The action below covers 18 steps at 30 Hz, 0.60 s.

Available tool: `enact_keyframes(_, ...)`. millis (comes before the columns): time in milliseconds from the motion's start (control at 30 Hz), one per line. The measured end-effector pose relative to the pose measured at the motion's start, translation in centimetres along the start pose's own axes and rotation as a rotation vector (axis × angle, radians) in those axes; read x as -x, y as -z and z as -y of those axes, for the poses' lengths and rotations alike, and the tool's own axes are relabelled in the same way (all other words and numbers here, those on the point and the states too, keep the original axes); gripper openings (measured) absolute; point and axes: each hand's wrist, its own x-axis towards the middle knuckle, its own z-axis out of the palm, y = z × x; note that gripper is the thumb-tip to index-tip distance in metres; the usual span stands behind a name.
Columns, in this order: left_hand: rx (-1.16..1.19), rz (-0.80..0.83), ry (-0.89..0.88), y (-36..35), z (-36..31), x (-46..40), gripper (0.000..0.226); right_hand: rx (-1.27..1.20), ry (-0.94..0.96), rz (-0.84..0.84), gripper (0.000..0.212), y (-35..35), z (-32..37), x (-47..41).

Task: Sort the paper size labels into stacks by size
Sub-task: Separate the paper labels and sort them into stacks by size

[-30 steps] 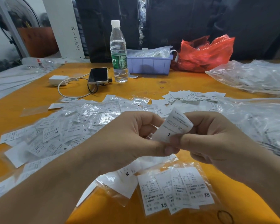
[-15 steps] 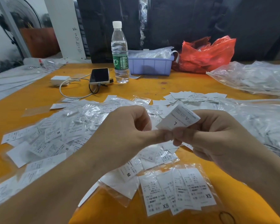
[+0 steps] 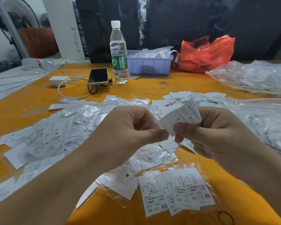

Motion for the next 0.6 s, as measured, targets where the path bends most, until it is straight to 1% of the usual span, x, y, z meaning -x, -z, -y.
enact_keyframes(100,0.012,-0.034,-0.016,0.01,-0.17,0.03,0.027,0.036,0.081,-0.035,0.018,0.10,-0.19,0.05)
enact_keyframes(167,0.012,-0.045,-0.016,-0.07,-0.23,0.03,0.030,0.058,0.138,-0.017,0.008,-0.07,-0.24,0.10)
enact_keyframes(233,0.011,-0.040,-0.015,-0.15,-0.35,0.07,0.033,0.070,0.179,0.008,0.019,-0.19,-0.36,0.11)
enact_keyframes(300,0.019,-0.034,-0.015,-0.17,-0.38,0.08,0.032,0.070,0.177,0.024,0.023,-0.25,-0.31,0.13)
enact_keyframes(400,0.015,-0.042,-0.015,-0.08,-0.27,-0.07,0.033,0.018,0.128,0.066,0.016,0.04,-0.41,0.12)
enact_keyframes(500,0.006,-0.032,-0.012,-0.11,-0.20,-0.16,0.034,-0.002,0.066,0.082,0.014,0.26,-0.50,0.20)
enact_keyframes(600,0.013,-0.005,-0.017,-0.18,-0.11,-0.07,0.038,0.026,0.084,0.127,0.017,0.19,-0.55,0.18)
